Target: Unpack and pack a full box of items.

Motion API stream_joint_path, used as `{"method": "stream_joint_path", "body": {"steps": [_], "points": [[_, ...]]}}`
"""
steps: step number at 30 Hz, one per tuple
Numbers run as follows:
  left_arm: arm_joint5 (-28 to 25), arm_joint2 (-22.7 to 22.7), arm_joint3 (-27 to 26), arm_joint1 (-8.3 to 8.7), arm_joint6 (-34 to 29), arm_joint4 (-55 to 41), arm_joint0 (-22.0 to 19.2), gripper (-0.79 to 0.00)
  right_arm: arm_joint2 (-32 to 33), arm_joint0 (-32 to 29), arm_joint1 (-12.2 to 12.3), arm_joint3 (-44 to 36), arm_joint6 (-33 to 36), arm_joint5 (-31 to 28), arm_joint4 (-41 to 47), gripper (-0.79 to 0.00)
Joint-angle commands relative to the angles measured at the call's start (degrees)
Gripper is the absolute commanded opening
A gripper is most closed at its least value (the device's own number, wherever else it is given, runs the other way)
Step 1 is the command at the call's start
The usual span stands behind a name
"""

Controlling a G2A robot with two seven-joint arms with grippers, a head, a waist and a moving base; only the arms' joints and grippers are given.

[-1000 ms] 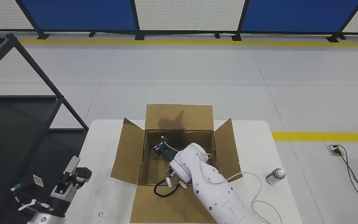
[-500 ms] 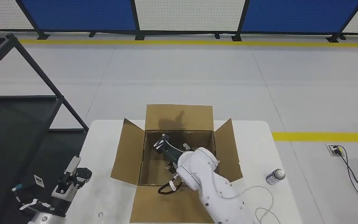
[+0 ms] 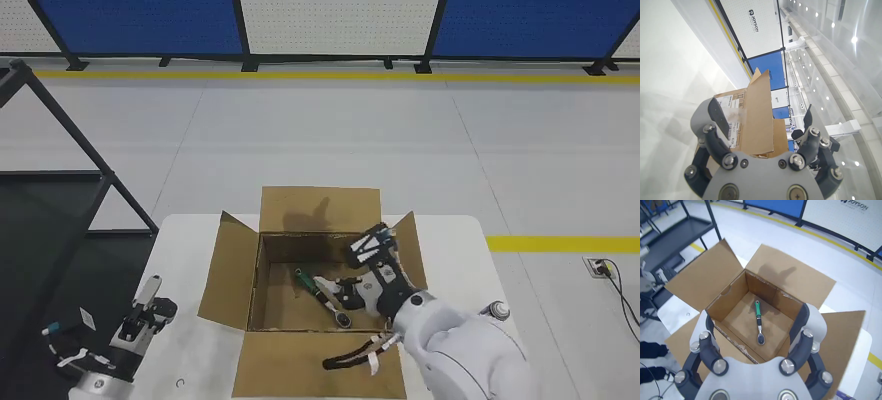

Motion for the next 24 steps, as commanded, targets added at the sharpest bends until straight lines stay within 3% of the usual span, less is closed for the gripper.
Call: {"method": "stream_joint_path", "body": {"steps": [1, 3, 16, 24], "points": [[0.07, 0.11, 0.02, -0.02, 0.16, -0.14, 0.06, 0.000, 3.30, -1.80, -0.08, -2.30, -1.56, 7.55, 3.33, 0.000], [0.11, 0.15, 0.03, -0.05, 0.44, -0.25, 0.13, 0.000, 7.35, -3.16, 0.08, -3.30, -2.35, 11.00, 4.74, 0.000], [0.40, 0.22, -0.14, -0.09, 0.87, -0.24, 0.18, 0.000, 8.78, -3.71, 0.18, -1.41, -3.62, 13.27, 4.41, 0.000], [0.46, 0.08, 0.10, -0.30, 3.56, -0.90, 0.18, 0.000, 15.76, 1.37, 1.00, 6.69, 7.35, 18.22, 12.06, 0.000]]}}
